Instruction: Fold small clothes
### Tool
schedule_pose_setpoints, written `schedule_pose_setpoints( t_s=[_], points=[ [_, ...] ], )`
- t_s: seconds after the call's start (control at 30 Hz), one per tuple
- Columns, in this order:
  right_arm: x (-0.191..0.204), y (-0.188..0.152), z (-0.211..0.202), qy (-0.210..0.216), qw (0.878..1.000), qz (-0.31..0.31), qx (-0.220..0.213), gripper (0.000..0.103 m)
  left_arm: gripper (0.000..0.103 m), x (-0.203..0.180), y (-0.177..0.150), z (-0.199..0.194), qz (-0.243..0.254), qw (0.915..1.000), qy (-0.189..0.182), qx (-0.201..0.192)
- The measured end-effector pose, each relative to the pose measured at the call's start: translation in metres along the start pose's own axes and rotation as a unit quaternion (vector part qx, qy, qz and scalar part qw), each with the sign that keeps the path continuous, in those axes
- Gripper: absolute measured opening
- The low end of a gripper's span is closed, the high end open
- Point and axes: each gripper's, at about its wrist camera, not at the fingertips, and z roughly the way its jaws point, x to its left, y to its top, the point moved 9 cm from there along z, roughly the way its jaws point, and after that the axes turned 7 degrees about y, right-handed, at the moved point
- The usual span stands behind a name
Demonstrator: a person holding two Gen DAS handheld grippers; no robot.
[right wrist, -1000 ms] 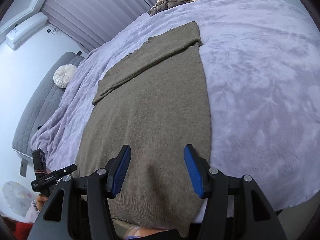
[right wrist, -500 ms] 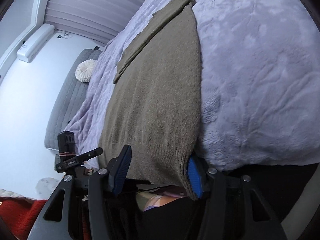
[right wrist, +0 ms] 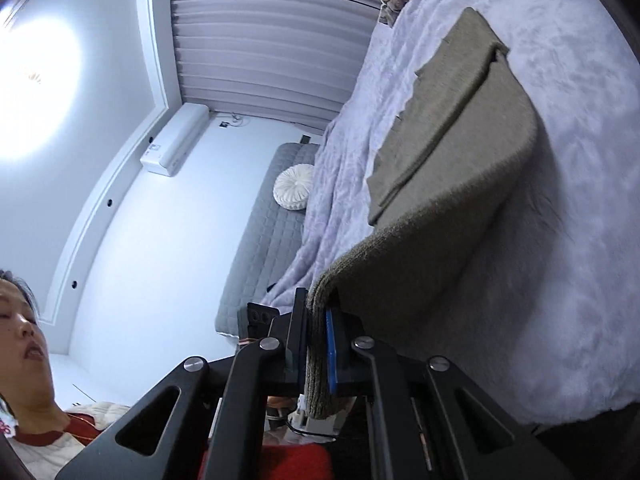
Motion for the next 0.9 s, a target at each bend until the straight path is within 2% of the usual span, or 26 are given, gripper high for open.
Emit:
schedule_pose_setpoints(
  t_s=[0.27,0.5,0.57,0.7,0.83,0.9],
  points=[
    [0.020,0.095,0.048,0.019,0.999,-0.032,-0.009,0.008,0.015,-0.008,0.117,-0.003,0.020,0.9979,0.010,-0.061],
    [-0.006,0.198,0.078,0.012,0.999,-0.019,-0.029,0.008,0.015,0.003,0.210,0.057,0.008,0.9976,0.031,-0.061],
    [-0.026,0.226,0.091,0.000,0.999,-0.008,-0.034,0.008,0.015,0.012,0.234,0.080,-0.002,0.9975,0.038,-0.060],
    [-0.088,0.269,0.108,-0.045,0.998,0.026,-0.046,0.008,0.015,0.043,0.265,0.130,-0.005,0.9937,0.098,-0.054],
    [-0.165,0.285,0.116,-0.118,0.989,0.069,-0.053,0.008,0.015,0.081,0.264,0.184,-0.012,0.9867,0.162,-0.011],
    [-0.193,0.289,0.114,-0.136,0.984,0.092,-0.065,0.008,0.020,0.092,0.260,0.197,-0.020,0.9866,0.162,0.000]
  ],
)
